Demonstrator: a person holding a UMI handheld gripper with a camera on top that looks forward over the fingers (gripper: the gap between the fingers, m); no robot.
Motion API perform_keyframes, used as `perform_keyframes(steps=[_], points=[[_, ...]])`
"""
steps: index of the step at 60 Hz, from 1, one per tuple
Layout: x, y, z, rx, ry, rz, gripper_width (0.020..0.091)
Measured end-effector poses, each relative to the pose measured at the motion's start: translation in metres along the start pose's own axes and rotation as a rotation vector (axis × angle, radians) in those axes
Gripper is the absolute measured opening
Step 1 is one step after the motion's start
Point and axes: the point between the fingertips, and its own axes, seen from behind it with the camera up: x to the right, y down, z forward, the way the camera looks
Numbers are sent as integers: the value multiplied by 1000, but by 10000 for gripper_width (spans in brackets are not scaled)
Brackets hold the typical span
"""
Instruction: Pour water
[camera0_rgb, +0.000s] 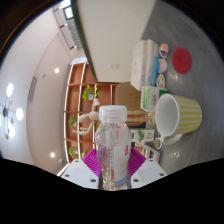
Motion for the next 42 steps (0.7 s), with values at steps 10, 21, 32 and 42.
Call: perform_keyframes(steps=[10, 21, 32, 42], points=[[-31, -46, -10, 61, 64, -589, 349], [-35, -130, -14, 186, 222, -1145, 350], [2, -214, -17, 273, 397, -1413, 360], [54, -260, -11, 291, 525, -1462, 360]])
